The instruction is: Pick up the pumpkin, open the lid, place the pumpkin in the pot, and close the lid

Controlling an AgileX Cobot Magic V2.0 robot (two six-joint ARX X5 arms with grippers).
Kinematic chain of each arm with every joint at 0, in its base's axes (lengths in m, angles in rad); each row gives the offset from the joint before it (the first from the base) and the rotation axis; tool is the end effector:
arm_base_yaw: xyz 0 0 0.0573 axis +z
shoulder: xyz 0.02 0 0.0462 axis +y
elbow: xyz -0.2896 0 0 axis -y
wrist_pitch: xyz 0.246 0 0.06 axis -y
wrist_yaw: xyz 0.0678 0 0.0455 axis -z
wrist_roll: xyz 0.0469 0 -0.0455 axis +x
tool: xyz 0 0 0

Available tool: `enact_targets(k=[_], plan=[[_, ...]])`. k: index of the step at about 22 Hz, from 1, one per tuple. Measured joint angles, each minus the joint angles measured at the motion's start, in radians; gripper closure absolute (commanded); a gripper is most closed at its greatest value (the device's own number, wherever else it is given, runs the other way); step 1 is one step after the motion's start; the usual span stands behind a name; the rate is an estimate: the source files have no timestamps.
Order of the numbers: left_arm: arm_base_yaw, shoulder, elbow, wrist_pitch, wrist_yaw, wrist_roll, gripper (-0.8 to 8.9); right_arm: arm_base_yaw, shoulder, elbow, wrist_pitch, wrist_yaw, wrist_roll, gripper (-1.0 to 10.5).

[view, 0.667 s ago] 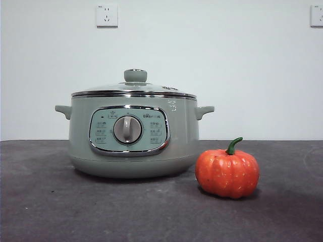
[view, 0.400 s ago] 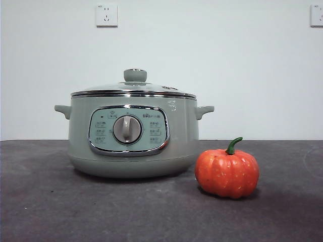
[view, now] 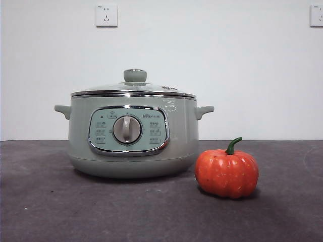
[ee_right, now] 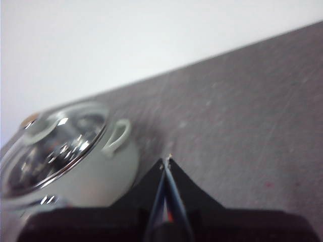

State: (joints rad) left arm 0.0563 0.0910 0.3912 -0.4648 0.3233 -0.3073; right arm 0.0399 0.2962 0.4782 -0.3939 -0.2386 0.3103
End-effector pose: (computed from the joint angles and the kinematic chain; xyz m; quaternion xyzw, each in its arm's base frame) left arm 0.0604 -0.0115 0.2415 -0.1665 0.1001 -0.1187 0.9737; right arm 0.0844 0.0145 0.2677 0.1625 0.1253 0.1201 0.9713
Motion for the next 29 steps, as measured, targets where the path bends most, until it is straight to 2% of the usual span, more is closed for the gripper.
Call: enact_targets(k=[8,15,18,20,22,23,25,26,27,29], plan=[[0.0,0.181,0.208,-0.168,0.218,0.101,8.21,0.002,0.259,0.342,-0.345,-0.203,-0.177,9.6],[-0.001,0.317,0.359,-0.304,0.389,0.211,8.22,0.038,0.392,0.543,-0.631,-0.233,-0.32,9.6],[-0.018,0.352,0.416,-0.379,0.411,0.257,8.22,0.054,0.404,0.565,-0.733,-0.233,-0.372,9.6],[-0.023,0.355,0.428,-0.402,0.413,0.278,8.22,0.059,0.404,0.566,-0.74,-0.232,-0.387,9.6],[-0.023,0.357,0.428,-0.402,0.412,0.287,8.07,0.059,0.404,0.567,-0.74,-0.232,-0.394,9.0],[-0.023,0.357,0.428,-0.402,0.412,0.289,7.37,0.059,0.404,0.567,-0.739,-0.232,-0.396,8.3],[-0.023,0.359,0.428,-0.402,0.41,0.289,2.84,0.059,0.404,0.567,-0.735,-0.232,-0.397,5.3],[-0.023,0.359,0.428,-0.402,0.409,0.289,0.91,0.059,0.404,0.567,-0.735,-0.232,-0.394,3.5],[-0.023,0.359,0.428,-0.402,0.409,0.289,0.59,0.059,0.404,0.567,-0.735,-0.232,-0.39,2.8],[-0.023,0.359,0.428,-0.402,0.408,0.289,0.59,0.059,0.409,0.567,-0.735,-0.232,-0.385,2.8]])
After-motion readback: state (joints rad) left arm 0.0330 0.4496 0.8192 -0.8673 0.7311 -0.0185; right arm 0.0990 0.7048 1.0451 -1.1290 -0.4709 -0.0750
